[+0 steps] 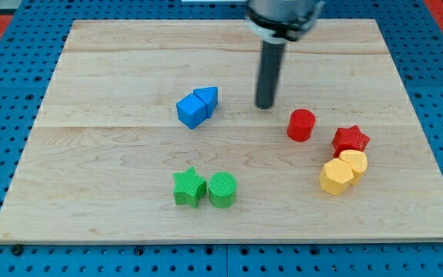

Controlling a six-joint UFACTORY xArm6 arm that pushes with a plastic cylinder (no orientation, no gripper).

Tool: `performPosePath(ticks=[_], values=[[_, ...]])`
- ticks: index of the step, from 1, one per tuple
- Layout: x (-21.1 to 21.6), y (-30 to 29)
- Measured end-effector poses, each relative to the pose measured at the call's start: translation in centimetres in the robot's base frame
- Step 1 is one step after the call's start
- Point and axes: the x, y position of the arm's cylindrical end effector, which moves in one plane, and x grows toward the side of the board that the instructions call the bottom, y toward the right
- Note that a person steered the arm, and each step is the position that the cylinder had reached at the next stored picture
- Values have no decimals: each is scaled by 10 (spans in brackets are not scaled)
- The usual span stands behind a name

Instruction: Push the red circle to the groups of block

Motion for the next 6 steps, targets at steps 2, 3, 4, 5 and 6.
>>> performPosePath(ticks=[2,3,4,5,6], values=[[64,65],[26,66],[19,82],[67,81],[41,19]])
